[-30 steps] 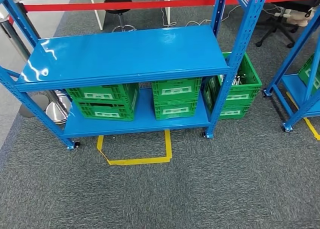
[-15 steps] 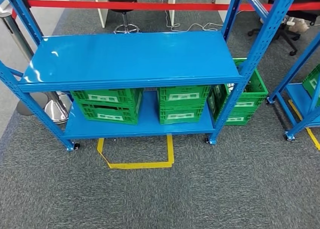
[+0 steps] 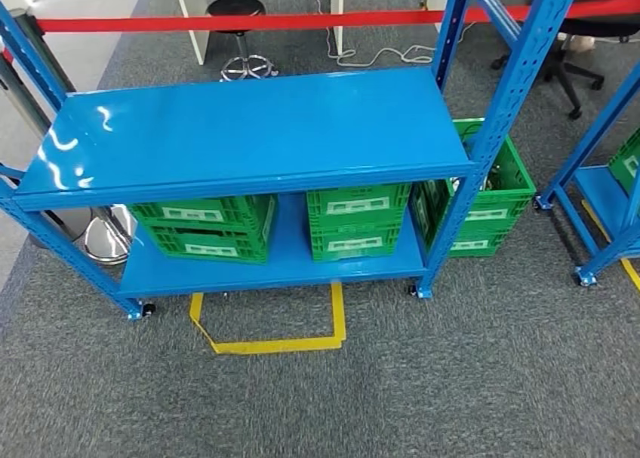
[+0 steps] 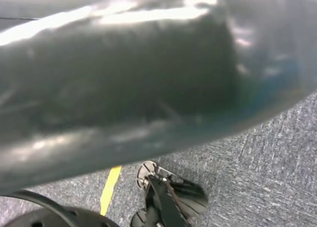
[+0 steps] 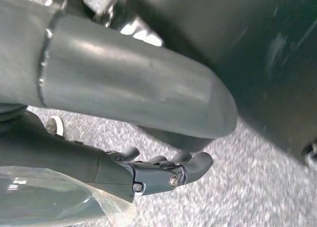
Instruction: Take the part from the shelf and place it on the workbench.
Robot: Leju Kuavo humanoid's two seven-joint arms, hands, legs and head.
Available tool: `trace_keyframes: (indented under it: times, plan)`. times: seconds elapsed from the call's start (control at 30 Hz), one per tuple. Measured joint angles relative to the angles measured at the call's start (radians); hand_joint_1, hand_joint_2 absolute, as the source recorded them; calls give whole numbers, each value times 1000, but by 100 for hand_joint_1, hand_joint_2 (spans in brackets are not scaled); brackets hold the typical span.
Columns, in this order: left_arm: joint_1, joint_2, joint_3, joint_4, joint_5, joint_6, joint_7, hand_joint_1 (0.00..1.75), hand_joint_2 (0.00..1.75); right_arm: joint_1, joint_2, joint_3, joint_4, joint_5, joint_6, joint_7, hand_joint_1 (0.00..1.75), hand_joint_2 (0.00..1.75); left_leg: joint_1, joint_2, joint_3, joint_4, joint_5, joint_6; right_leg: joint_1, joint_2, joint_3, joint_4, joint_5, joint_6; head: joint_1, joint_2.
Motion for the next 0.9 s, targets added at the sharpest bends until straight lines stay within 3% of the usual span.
trace_keyframes:
  times: [0.03,0.07,0.13,0.17,0.2,0.33,0.4,0.5,0.53,0.57,0.6,0.67,0.73,0.77,0.83,0.9]
  plan:
    - [1,1,0,0,-4,0,0,0,0,1,0,0,0,-5,-1,0,0,0,2,0,-21,12,5,-2,0,1,10,0,-8,1,0,0]
    - [2,2,-1,0,-7,0,1,0,0,3,0,0,0,-12,-1,-1,0,0,3,0,-28,-8,31,-3,-1,2,23,0,-18,3,0,0]
    - [4,4,-2,0,-15,3,5,0,0,8,0,-4,0,-36,0,-4,0,0,4,0,-14,-111,128,-1,-2,2,45,-1,-37,11,-1,0]
    - [5,5,-3,0,-18,5,7,0,0,9,0,-10,1,-55,1,-6,0,0,2,2,-7,-160,155,2,-1,2,53,-1,-46,16,-1,0]
    - [6,5,-3,0,-20,8,9,0,0,10,0,-18,1,-72,1,-6,0,0,0,2,-2,-194,171,7,-1,2,54,-3,-54,21,-2,0]
    - [11,6,-5,1,-24,17,6,0,0,13,0,-45,1,-89,4,8,0,0,-3,-1,19,-239,169,39,1,1,78,-2,-59,48,2,0]
    - [10,6,-7,1,-32,19,6,0,0,12,0,-46,2,-61,17,24,0,0,-1,-1,40,-247,167,52,0,2,44,58,-80,55,7,0]
    - [6,4,-16,1,-43,18,9,0,0,11,0,-37,2,-19,28,42,0,0,-4,-4,54,-249,154,62,0,2,-81,235,-150,60,13,0]
    - [7,3,-19,1,-43,18,10,0,0,11,0,-34,2,-11,28,45,0,0,-4,-8,61,-249,148,63,0,2,-112,261,-161,61,13,0]
    - [7,2,-21,1,-43,18,13,0,0,11,0,-31,2,-5,29,46,0,0,-4,-14,69,-249,142,62,0,3,-125,252,-150,61,13,0]
    - [7,1,-21,1,-42,19,17,0,0,10,-1,-28,2,0,30,48,0,0,-4,-23,80,-249,136,61,0,5,-123,211,-113,59,14,0]
    - [6,-2,-22,1,-31,19,23,0,0,10,-4,-21,2,9,34,52,0,0,-4,-41,94,-248,125,56,0,33,-98,94,-16,49,14,0]
    - [4,-7,-21,2,-19,20,26,0,0,10,-6,-13,2,14,40,56,0,0,-4,-60,96,-247,118,45,4,60,-82,33,9,36,16,0]
    - [4,-9,-21,3,-15,19,27,0,0,8,-7,-11,2,16,41,56,0,0,-5,-68,97,-242,121,38,6,61,-80,28,5,29,16,0]
    - [7,-10,-20,4,-12,19,27,0,0,6,-7,-6,2,18,43,56,0,0,-6,-71,100,-232,122,28,5,45,-62,14,30,15,18,0]
    - [6,-10,-20,4,-11,20,28,0,0,2,-7,-4,2,19,43,57,0,0,-7,-46,85,-188,88,18,1,23,-43,5,40,7,12,0]
